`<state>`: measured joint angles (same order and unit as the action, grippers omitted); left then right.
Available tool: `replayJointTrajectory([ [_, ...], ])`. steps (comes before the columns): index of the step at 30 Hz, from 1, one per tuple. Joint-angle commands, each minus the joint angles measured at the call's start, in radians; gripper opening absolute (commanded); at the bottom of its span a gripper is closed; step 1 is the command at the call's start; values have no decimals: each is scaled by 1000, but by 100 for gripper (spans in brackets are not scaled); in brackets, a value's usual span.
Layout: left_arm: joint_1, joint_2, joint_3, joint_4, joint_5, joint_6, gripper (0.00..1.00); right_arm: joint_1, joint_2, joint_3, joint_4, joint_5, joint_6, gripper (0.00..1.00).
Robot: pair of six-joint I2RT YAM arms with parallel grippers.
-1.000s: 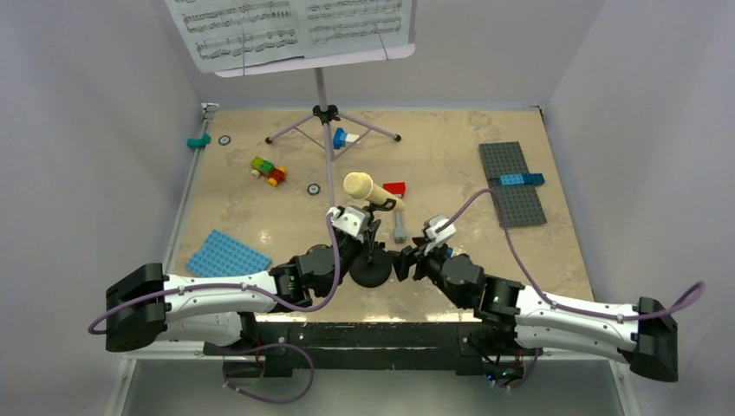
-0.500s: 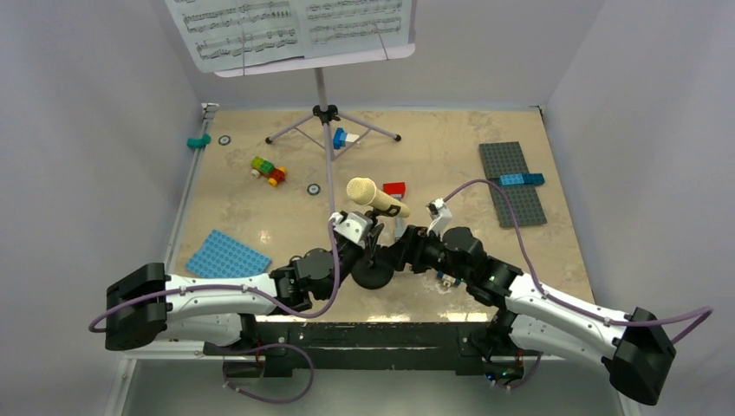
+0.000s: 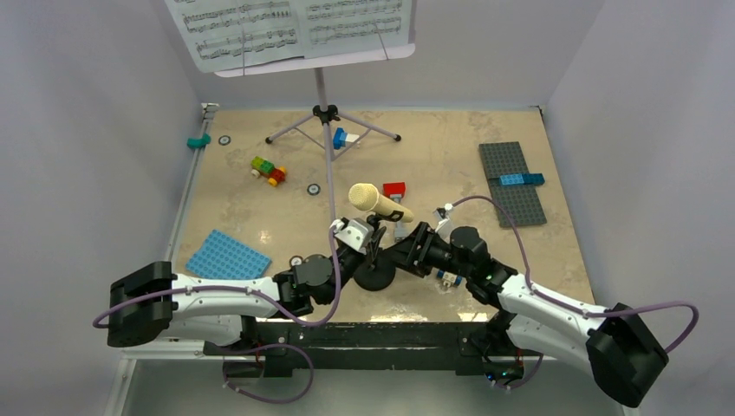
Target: Pack up the instrument practice props
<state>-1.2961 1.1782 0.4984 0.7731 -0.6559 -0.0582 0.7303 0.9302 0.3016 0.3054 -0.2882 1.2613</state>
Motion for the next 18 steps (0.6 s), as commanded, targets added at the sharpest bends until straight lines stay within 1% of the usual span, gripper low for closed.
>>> replayJointTrajectory([
  [1, -24, 13, -22, 36, 1, -14, 0, -35, 22, -34, 176, -79, 105, 61],
  [12, -32, 9, -41, 50, -16, -12, 0, -61, 99, -6, 268, -123, 144, 62],
  [15, -34, 8, -43, 53, -17, -11, 0, -62, 122, -2, 277, -131, 143, 58],
  [18, -35, 7, -47, 56, -16, -11, 0, -64, 139, -6, 298, -127, 150, 52],
])
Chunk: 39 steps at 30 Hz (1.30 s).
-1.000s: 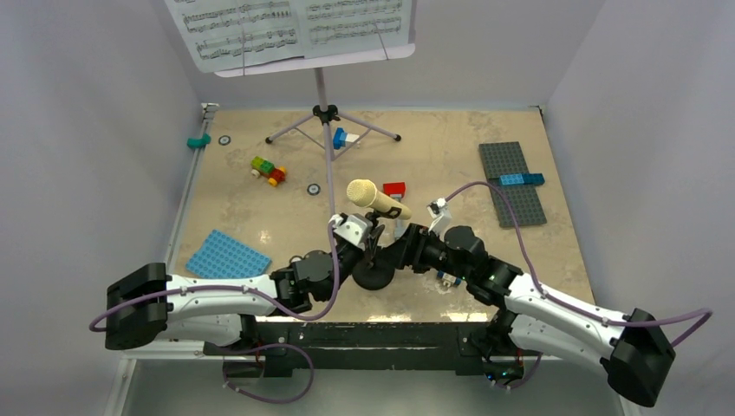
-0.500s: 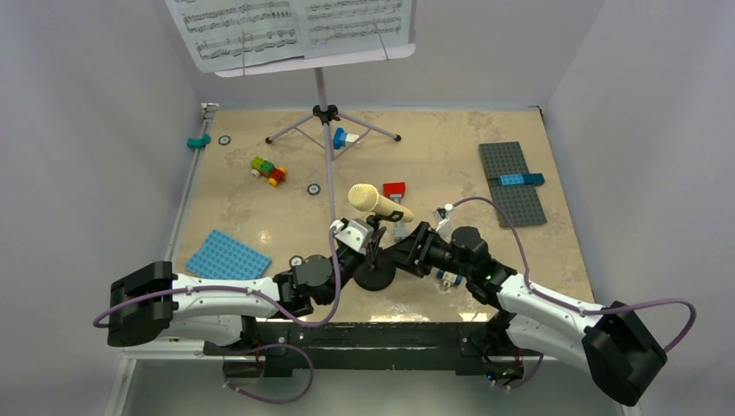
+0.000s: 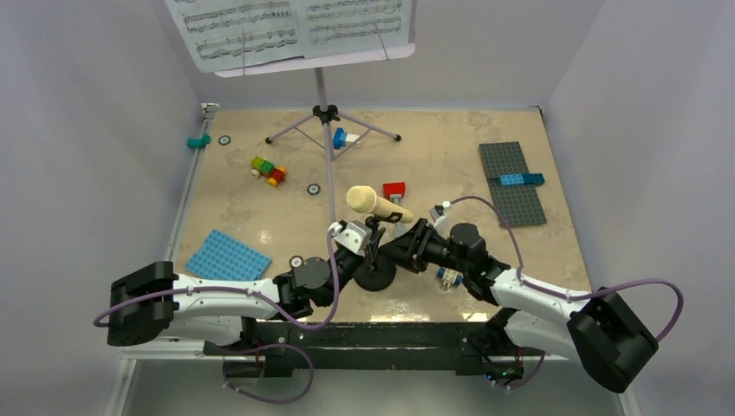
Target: Pack up the instrument practice props
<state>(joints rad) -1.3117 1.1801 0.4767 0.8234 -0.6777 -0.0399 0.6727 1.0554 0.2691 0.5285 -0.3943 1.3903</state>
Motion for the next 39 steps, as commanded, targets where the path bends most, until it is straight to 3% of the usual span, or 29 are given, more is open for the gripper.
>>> replayJointTrajectory([
  [1, -20, 5, -26, 7, 5, -29, 0, -8, 15, 25, 76, -18, 19, 50],
  [9, -22, 5, -34, 16, 3, -31, 0, -25, 30, 30, 99, -20, 2, 42],
  [16, -23, 3, -30, 7, 1, -31, 0, -25, 10, 71, 17, -9, -212, 0],
  [22, -24, 12, -16, -22, -9, -47, 0, -20, -27, 43, 43, 20, -437, 0],
  [26, -24, 18, -4, -43, -20, -54, 0, -19, -66, 64, -94, 41, -549, 0],
  [27, -23, 17, -1, -50, -21, -55, 0, -19, -84, 68, -141, 55, -559, 3],
  [29, -23, 14, -2, -55, -20, -55, 0, -19, -116, 56, -172, 60, -563, 22],
  [31, -24, 9, 0, -66, -13, -56, 0, -19, -151, 44, -181, 62, -571, 35],
  [39, -23, -31, 23, -196, 35, -100, 0, 17, -251, 108, -347, 97, -797, 45],
])
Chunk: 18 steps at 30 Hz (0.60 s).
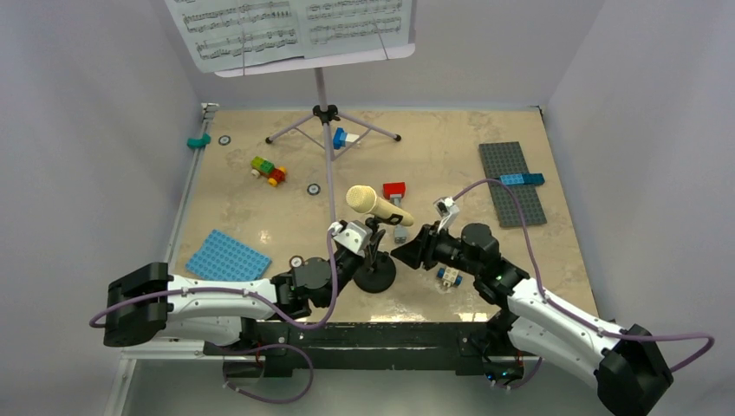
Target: Pack up the instrument practice props
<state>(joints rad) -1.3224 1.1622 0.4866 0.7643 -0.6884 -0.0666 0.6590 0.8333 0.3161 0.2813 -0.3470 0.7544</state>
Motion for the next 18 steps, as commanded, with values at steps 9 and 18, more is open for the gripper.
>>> replayJointTrajectory([
  [9, -12, 25, 82, -229, 54, -115, 0, 189, 66, 94, -25, 204, -231, 46],
  [18, -12, 53, 118, -303, 24, -161, 0, 204, 42, 37, 87, 238, -214, 55],
])
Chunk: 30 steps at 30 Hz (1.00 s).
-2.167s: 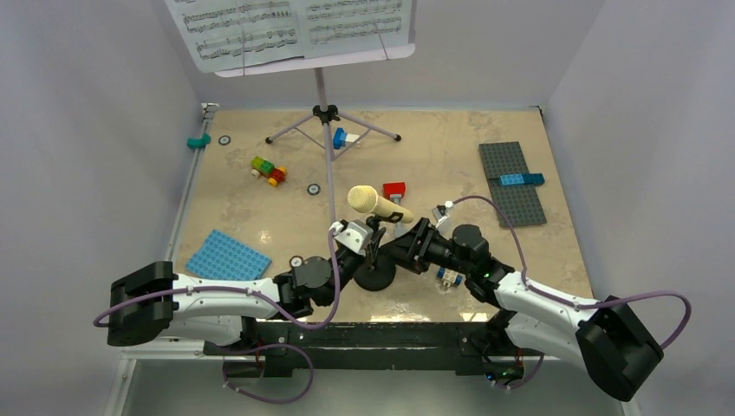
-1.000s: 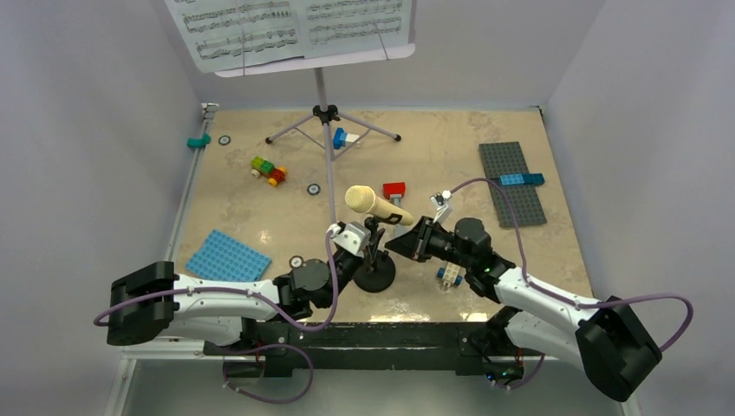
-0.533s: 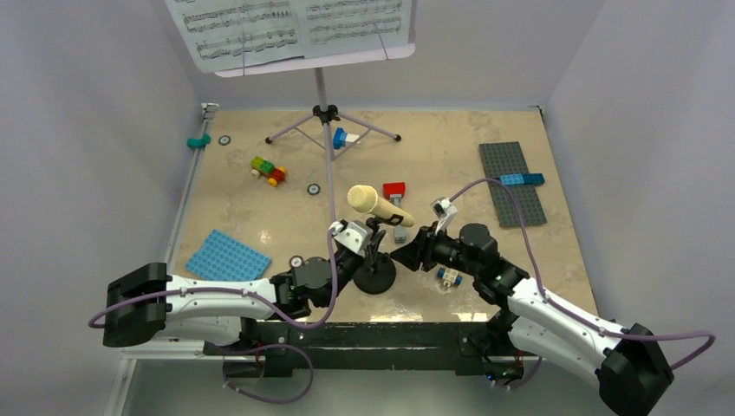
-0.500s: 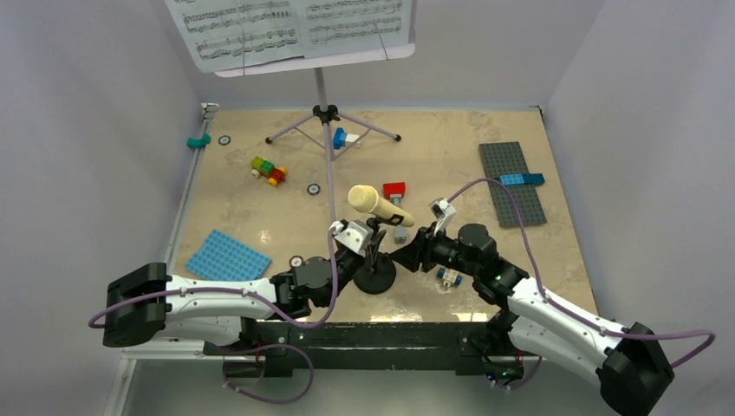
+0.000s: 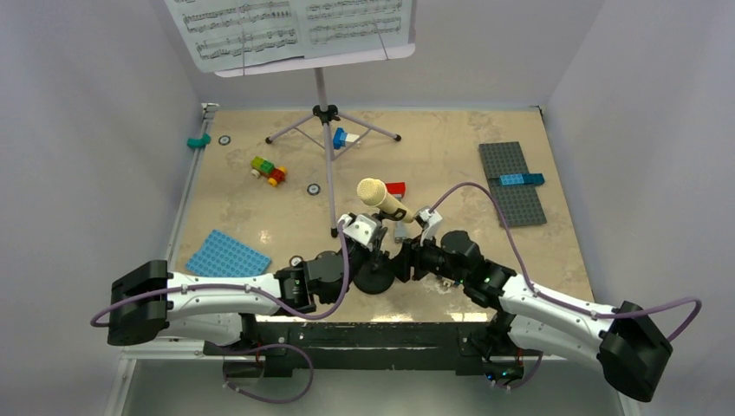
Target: Pack up the instrument practice props
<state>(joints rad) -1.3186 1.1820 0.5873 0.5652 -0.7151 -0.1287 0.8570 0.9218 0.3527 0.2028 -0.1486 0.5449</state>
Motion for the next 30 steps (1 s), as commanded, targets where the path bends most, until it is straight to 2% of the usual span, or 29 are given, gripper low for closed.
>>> replayJointTrajectory([
  [1, -16, 37, 17, -104, 52, -103, 0, 6, -58, -7, 167, 44, -5, 57],
  [7, -16, 64, 30, -144, 55, -137, 0, 5, -147, -63, 220, 31, -2, 62],
  [10, -16, 70, 37, -156, 60, -152, 0, 5, -142, -47, 189, 48, -17, 63],
  [19, -16, 58, 28, -163, 66, -164, 0, 5, -63, 10, 136, 94, -52, 55],
  [21, -16, 56, 25, -163, 64, -165, 0, 5, -68, 9, 134, 95, -59, 50],
  [27, -16, 60, 22, -161, 66, -170, 0, 6, -78, 2, 142, 65, -122, 10],
  [30, -16, 61, 22, -159, 68, -172, 0, 9, -80, -1, 153, 56, -180, 2],
])
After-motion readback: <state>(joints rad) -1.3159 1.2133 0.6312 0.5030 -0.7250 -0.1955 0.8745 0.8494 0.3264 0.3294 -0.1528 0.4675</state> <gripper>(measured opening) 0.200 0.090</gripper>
